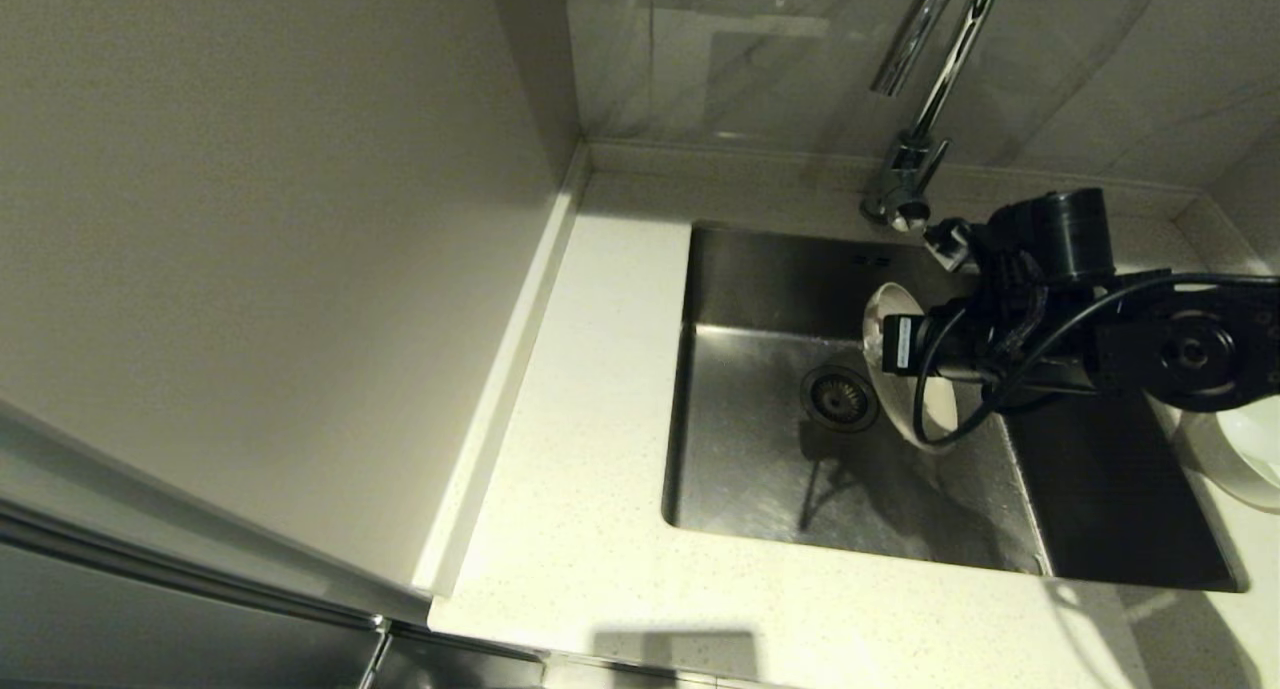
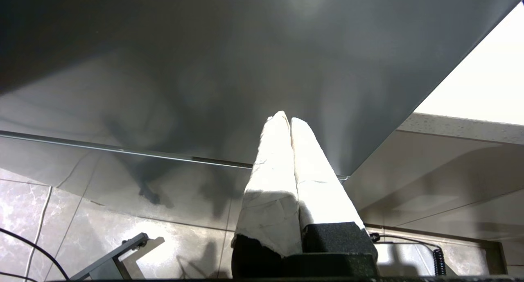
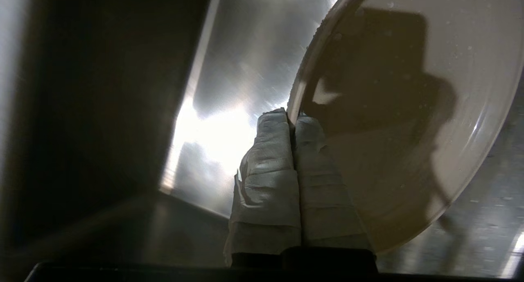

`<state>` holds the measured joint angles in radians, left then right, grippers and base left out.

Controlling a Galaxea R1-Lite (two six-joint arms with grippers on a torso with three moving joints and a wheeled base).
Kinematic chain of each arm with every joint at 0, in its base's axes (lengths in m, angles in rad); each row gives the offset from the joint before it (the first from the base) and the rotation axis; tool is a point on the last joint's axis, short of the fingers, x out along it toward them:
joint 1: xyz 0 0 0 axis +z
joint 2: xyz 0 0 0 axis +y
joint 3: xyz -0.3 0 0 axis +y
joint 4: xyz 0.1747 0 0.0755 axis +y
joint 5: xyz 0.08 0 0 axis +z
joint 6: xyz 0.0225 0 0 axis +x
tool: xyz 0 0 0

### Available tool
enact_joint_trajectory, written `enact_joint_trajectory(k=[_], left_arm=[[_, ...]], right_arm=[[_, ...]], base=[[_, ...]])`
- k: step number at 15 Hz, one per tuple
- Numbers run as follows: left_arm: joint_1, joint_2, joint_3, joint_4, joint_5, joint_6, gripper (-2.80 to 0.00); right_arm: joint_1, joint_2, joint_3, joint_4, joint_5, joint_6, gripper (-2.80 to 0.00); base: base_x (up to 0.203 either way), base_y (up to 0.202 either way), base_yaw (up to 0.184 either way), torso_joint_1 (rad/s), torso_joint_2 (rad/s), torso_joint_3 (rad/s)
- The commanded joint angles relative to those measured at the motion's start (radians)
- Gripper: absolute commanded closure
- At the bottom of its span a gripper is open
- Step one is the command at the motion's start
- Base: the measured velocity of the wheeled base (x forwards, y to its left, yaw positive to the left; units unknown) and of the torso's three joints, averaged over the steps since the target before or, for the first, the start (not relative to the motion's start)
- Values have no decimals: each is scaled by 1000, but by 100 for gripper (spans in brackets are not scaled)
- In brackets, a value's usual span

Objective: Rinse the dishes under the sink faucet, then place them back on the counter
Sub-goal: Put a plate back to the table from the sink

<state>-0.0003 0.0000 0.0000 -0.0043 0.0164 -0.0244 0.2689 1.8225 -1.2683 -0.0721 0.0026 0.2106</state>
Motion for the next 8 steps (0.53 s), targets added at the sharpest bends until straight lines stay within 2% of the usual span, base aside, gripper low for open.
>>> enact_joint_trajectory(k=[1, 4, 6, 8], left_arm=[[0, -3, 0, 0, 0, 0, 0], [0, -3, 0, 0, 0, 0, 0], [0, -3, 0, 0, 0, 0, 0], [0, -3, 0, 0, 0, 0, 0]], right_arm=[[6, -8, -158, 144, 15, 155, 0], [7, 7, -444, 477, 136, 379, 0], [5, 18, -603, 700, 319, 568, 0], [-9, 21, -695, 813, 514, 738, 0]], base=[[0, 0, 0, 0, 0, 0], [0, 0, 0, 0, 0, 0], [0, 0, 0, 0, 0, 0], [0, 0, 0, 0, 0, 0]])
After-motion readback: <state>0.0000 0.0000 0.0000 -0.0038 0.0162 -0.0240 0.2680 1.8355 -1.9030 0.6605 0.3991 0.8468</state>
